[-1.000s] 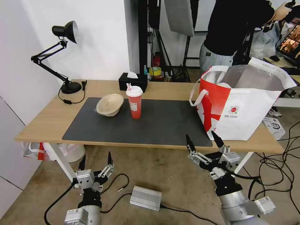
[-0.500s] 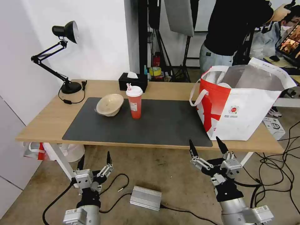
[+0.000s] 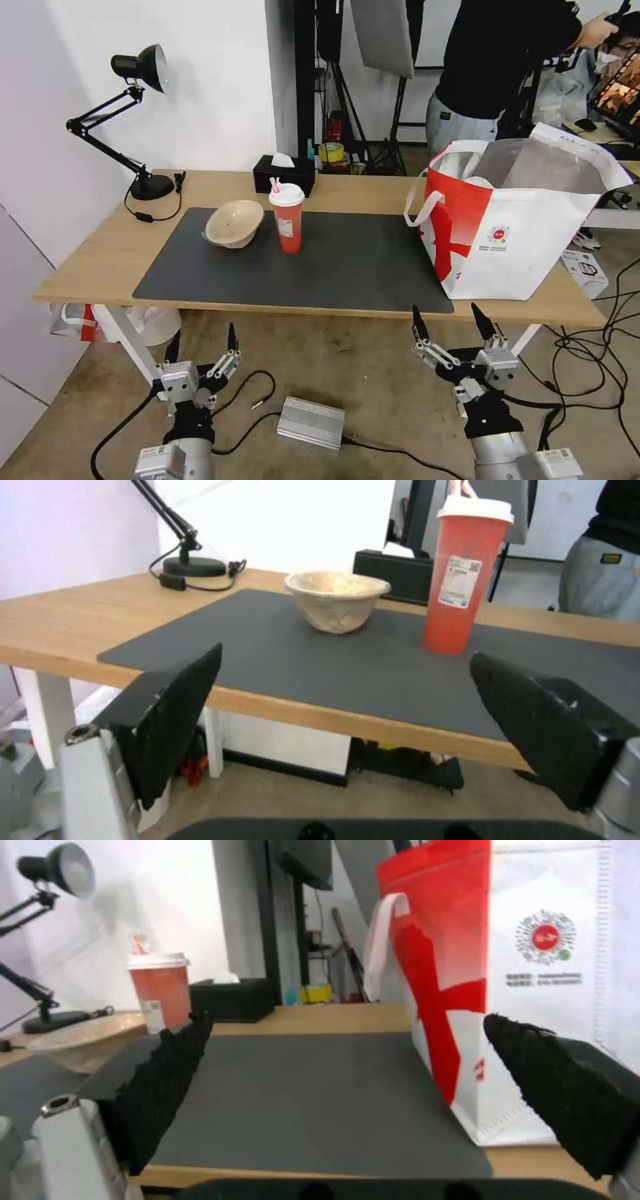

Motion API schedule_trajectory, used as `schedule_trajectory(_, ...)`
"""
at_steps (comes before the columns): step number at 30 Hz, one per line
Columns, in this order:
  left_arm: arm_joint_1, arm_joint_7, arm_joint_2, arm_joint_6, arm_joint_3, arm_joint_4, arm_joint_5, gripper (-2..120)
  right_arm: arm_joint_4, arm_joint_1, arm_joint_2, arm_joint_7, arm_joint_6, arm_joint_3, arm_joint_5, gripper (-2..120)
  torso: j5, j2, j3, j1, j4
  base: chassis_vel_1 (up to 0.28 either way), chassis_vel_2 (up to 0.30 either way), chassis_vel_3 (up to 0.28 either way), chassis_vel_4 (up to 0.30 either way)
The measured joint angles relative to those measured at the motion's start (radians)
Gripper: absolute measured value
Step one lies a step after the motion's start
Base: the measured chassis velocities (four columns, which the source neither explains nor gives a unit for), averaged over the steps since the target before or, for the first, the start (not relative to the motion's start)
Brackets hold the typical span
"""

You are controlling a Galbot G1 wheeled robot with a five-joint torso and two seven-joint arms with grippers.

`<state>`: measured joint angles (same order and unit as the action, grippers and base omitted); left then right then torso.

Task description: Pick up the trash from the table and place it into the takeout bag.

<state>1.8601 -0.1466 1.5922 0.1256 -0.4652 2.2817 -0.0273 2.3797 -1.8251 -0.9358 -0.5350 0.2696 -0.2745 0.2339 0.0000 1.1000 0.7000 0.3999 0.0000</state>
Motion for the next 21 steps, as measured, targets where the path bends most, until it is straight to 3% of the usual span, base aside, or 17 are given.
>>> schedule_trajectory(21,-0.007,-0.002,0.000,-0.001,-0.005,-0.018,-0.002,100,0.000,-0.019,-0.006,-0.032,-0.024,0.013,-0.007,100,0.0000,0.000,0.000,0.000,0.0000,0.000,0.000,0.000,0.000)
